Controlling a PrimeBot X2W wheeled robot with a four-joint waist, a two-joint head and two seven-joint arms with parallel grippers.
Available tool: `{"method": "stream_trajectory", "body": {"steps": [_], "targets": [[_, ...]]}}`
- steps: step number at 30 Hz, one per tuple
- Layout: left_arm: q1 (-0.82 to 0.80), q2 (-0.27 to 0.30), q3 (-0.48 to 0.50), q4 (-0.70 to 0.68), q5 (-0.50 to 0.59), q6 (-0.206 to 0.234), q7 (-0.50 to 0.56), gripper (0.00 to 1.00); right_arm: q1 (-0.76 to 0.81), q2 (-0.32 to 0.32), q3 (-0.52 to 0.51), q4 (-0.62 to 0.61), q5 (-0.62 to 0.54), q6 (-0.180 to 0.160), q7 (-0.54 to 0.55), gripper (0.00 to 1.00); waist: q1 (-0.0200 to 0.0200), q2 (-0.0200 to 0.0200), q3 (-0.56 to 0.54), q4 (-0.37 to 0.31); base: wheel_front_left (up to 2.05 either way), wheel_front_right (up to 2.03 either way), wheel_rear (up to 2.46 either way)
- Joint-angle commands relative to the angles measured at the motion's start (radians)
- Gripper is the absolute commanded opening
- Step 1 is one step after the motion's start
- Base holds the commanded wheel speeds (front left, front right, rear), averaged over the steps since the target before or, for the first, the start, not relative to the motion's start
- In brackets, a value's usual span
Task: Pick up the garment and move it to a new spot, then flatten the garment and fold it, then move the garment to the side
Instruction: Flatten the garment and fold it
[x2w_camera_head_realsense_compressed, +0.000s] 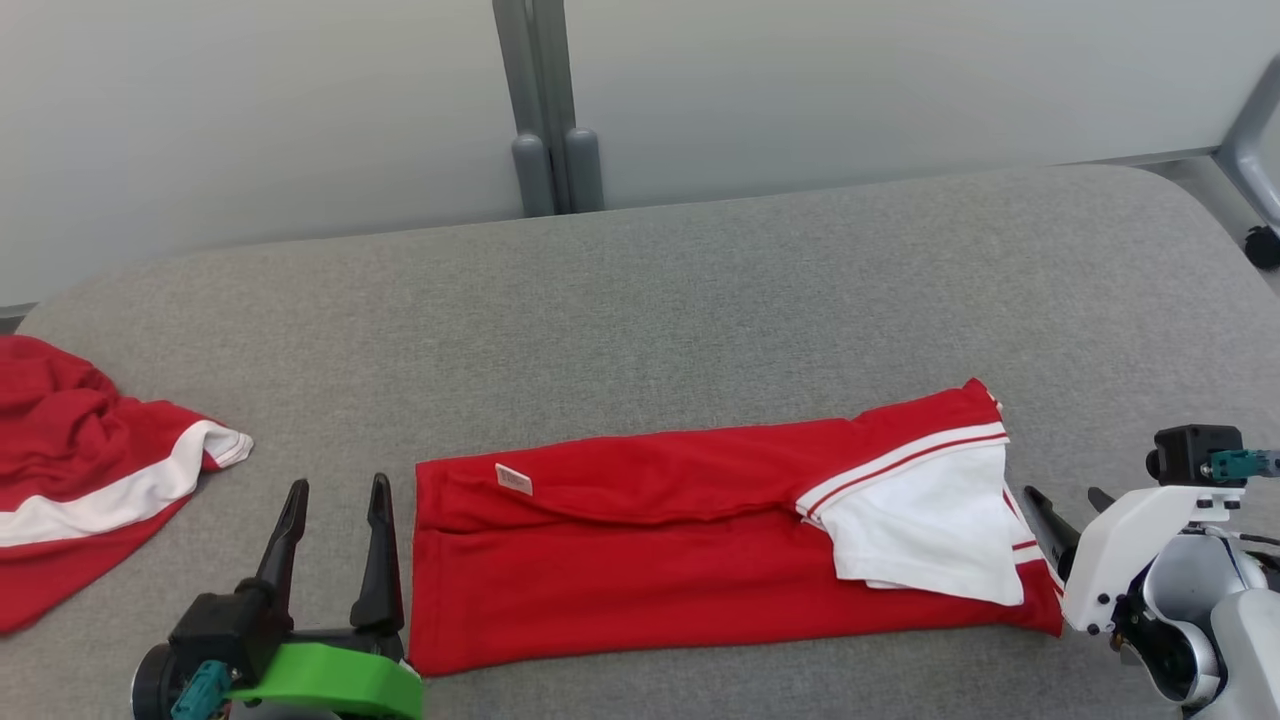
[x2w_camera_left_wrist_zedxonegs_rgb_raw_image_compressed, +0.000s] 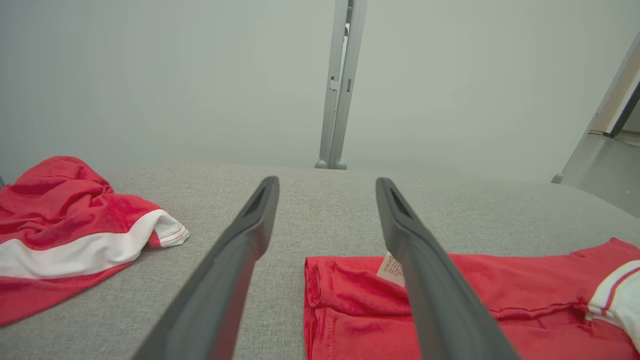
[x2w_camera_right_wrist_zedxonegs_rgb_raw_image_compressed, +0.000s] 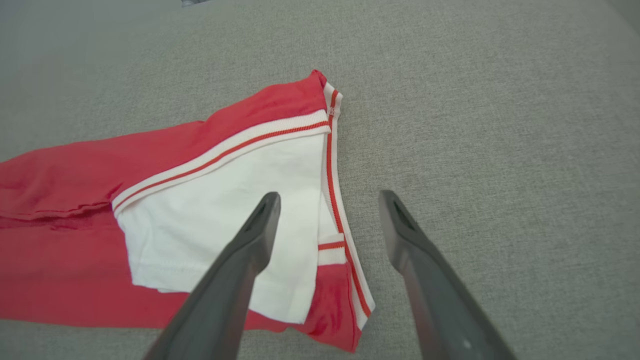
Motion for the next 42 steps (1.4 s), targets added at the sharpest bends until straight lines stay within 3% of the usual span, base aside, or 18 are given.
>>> {"method": "stream_trajectory", "body": {"steps": [1, 12, 21, 30, 31, 32, 42], "targets": [[0.029, -0.011, 0.015, -0.022, 0.021, -0.017, 0.000, 1.00, -0.014, 0.007, -0.014, 0.026, -0.010, -0.001, -0.006, 1.00, 0.0000, -0.0001, -0.002, 0.019, 0.00, 0.00, 0.00], [0.091, -0.038, 0.053, -0.059, 0.067, -0.063, 0.000, 1.00, -0.109, 0.054, -0.097, 0.253, -0.040, 0.000, -0.042, 1.00, 0.0000, -0.0001, 0.030, 0.081, 0.00, 0.00, 0.00], [0.053, -0.039, 0.037, -0.050, 0.053, -0.067, 0.000, 1.00, -0.191, 0.061, -0.093, 0.403, -0.099, 0.000, -0.031, 1.00, 0.0000, -0.0001, 0.070, 0.110, 0.00, 0.00, 0.00], [0.044, -0.039, 0.057, -0.032, 0.050, -0.069, 0.000, 1.00, -0.217, 0.106, -0.065, 0.508, -0.127, 0.001, 0.005, 1.00, 0.0000, -0.0001, 0.085, 0.125, 0.00, 0.00, 0.00], [0.043, -0.039, 0.061, -0.029, 0.050, -0.069, 0.000, 1.00, -0.220, 0.107, -0.062, 0.512, -0.134, 0.002, 0.001, 0.40, 0.0000, -0.0001, 0.085, 0.126, 0.00, 0.00, 0.00], [0.043, -0.039, 0.064, -0.026, 0.051, -0.069, 0.000, 1.00, -0.223, 0.107, -0.059, 0.514, -0.139, 0.003, -0.007, 0.00, 0.0000, -0.0001, 0.085, 0.127, 0.00, 0.00, 0.00], [0.039, -0.039, 0.093, -0.019, 0.039, -0.069, 0.000, 1.00, -0.269, 0.050, -0.175, 0.524, -0.206, -0.002, -0.106, 0.00, 0.0000, -0.0001, 0.068, 0.102, 0.00, 0.00, 0.00]]}}
